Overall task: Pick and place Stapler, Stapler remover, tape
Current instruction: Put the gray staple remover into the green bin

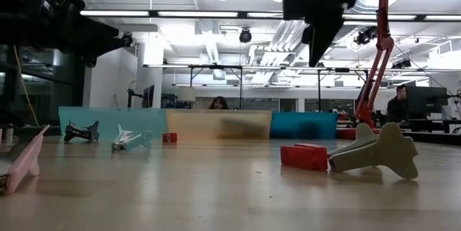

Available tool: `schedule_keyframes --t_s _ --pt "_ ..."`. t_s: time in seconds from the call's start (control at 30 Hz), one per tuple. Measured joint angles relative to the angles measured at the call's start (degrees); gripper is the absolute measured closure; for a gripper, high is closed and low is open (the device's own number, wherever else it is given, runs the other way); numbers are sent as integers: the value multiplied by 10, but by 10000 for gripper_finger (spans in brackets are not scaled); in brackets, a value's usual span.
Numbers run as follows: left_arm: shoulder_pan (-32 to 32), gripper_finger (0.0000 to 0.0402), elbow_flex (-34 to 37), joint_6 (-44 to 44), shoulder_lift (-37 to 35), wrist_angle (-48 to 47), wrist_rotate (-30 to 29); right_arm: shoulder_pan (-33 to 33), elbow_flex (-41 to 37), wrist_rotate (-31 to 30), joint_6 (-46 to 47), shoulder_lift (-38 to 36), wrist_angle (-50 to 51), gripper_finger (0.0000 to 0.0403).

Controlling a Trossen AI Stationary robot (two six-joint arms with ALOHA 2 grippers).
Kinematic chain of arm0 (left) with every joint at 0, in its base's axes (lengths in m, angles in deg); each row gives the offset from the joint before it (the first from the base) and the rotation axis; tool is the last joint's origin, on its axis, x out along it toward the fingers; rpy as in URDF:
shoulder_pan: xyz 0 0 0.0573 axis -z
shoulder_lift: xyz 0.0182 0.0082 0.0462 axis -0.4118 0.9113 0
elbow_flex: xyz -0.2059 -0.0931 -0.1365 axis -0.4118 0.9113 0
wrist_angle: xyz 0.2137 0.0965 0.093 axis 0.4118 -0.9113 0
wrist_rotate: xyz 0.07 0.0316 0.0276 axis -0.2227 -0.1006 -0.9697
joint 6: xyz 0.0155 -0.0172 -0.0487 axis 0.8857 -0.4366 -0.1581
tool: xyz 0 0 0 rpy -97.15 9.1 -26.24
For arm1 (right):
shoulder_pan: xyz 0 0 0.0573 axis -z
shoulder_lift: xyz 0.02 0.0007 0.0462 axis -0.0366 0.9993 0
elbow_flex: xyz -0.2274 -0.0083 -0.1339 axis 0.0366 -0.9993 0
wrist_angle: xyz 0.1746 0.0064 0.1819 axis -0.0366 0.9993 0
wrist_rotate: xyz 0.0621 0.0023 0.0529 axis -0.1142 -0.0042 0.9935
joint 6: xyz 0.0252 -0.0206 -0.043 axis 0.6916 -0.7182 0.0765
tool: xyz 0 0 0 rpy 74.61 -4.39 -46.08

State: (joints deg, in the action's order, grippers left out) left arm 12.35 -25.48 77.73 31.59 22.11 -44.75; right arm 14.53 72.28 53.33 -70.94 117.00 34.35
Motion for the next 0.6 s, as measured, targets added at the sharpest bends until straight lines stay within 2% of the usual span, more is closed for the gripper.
schedule_keyframes --t_s 0.1,0.3,0.43,0.6 --pt "0 224 0 -10 0 -7 10 -56 -20 22 14 0 -34 237" --pt "0 224 -1 -28 0 -9 34 -157 -76 57 82 0 -173 237" --pt "0 224 -1 -37 0 -10 48 -210 -109 36 145 1 -249 226" --pt "0 224 -1 -54 0 -11 57 -260 -149 15 201 1 -347 185"
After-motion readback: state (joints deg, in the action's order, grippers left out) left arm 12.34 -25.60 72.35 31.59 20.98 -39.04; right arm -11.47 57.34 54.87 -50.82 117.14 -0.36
